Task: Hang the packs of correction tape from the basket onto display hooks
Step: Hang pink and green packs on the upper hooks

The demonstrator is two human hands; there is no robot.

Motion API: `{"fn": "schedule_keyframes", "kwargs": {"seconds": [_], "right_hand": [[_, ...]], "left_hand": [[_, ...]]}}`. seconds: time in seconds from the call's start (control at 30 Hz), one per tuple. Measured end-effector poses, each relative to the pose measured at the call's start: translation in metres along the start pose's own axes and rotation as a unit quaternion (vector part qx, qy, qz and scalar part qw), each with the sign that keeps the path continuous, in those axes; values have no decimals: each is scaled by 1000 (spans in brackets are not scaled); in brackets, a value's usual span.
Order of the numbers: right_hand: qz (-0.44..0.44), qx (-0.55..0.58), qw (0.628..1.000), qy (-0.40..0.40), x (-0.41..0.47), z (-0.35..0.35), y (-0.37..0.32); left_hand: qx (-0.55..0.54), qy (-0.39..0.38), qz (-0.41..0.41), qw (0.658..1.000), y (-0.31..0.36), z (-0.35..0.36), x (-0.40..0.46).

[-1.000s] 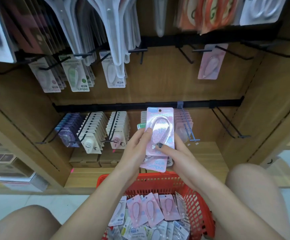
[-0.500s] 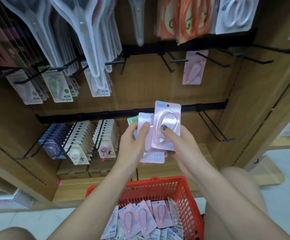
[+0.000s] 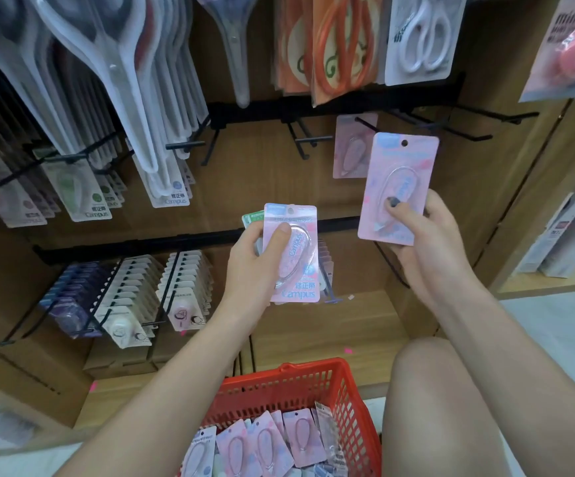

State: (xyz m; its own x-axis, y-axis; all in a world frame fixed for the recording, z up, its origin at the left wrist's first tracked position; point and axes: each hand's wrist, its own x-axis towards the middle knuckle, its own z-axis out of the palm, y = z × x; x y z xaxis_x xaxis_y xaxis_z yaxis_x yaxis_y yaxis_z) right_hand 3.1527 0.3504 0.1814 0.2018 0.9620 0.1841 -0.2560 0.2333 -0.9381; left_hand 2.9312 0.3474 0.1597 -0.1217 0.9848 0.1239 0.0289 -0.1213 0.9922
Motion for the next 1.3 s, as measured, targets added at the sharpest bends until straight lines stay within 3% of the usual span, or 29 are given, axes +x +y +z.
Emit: {"fn": "schedule_keyframes", "kwargs": {"seconds": [0.3,0.63,0.83,1.0,1.07,1.23,1.3], "right_hand": [[4,13,997,77,-2,-3,2],[162,53,981,89,99,11,19],[199,53,975,86,148,25,28],[234,-62,963,120,116,37,37],[224,-69,969,79,82,47,36],[198,-90,964,-154,7,73,32],[183,-104,960,-183,-7,80,35]], "left_hand": [[-7,-3,-9,1000,4,3,0],[-6,-5,3,1000,4,4,7],[-6,-8,13,1000,6,1,14],[0,7,21,1000,5,-7,18],[0,14,21,1000,3,-10,19],[21,29,36,999,-2,-17,16],[21,34,40,998,-3,-21,14]]}}
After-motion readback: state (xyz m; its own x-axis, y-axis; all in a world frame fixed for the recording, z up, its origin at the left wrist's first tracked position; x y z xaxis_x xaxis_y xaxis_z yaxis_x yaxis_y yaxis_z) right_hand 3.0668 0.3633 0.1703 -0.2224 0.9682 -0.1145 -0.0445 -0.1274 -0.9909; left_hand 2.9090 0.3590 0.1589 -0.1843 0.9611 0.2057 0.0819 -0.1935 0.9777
